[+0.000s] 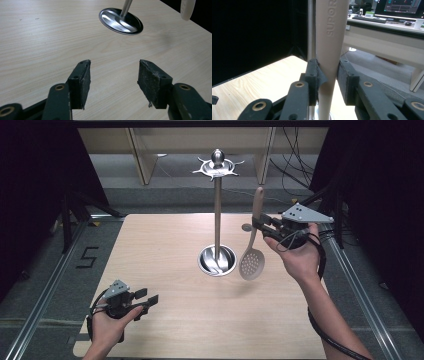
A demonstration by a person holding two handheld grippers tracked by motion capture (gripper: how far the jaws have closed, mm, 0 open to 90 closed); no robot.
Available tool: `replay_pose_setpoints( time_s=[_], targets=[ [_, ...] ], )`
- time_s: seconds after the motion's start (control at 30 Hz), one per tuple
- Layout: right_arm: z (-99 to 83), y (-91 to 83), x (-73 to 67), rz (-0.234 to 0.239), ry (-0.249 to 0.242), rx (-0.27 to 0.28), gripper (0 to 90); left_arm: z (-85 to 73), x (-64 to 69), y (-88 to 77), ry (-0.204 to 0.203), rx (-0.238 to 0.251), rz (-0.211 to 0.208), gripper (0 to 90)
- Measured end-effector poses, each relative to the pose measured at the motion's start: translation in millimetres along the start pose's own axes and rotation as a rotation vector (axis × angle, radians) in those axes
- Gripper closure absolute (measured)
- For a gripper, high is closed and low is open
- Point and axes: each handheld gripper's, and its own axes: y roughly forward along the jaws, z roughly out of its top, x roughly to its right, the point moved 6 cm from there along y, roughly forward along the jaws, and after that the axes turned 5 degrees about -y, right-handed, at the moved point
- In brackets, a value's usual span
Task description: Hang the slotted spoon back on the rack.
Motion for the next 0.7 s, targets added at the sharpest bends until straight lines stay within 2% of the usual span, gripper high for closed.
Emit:
replay_pose_setpoints(
  time_s=[0.03, 0.1, 0.17, 0.33, 0.5, 0.6, 0.67, 0.7],
  targets=[
    [0.3, 0.5, -1.3, 0.006, 0.02, -0.008, 72.1, -0.1, -0.6, -0.8, 0.007, -0.008, 0.005, 42.9],
    [1.8, 2.6, -0.2, 0.006, 0.003, -0.006, 72.1, -0.1, -0.8, -1.0, 0.002, -0.007, 0.006, 42.9],
    [3.1, 3.6, 1.3, 0.003, -0.001, -0.007, 72.1, 0.2, -0.8, 0.0, 0.003, 0.002, -0.01, 42.9],
    [4.8, 6.5, 2.5, -0.013, 0.005, -0.012, 72.1, 0.1, -0.7, -0.1, 0.002, 0.0, -0.006, 42.9],
    [6.8, 9.3, 2.5, 0.001, -0.011, -0.018, 72.1, 0.3, -0.8, 0.0, 0.003, 0.003, -0.01, 42.9],
    [7.7, 10.9, 0.5, 0.009, 0.002, -0.022, 72.1, 0.3, -0.8, -0.1, 0.004, 0.003, -0.01, 42.9],
    [9.1, 12.7, 1.6, 0.002, -0.014, -0.016, 72.1, 0.0, -0.9, -1.2, 0.002, -0.005, 0.006, 42.9],
    [9.3, 13.2, 0.5, 0.001, -0.004, -0.019, 72.1, 0.3, -0.9, -0.3, 0.002, 0.004, -0.009, 42.9]
  ],
)
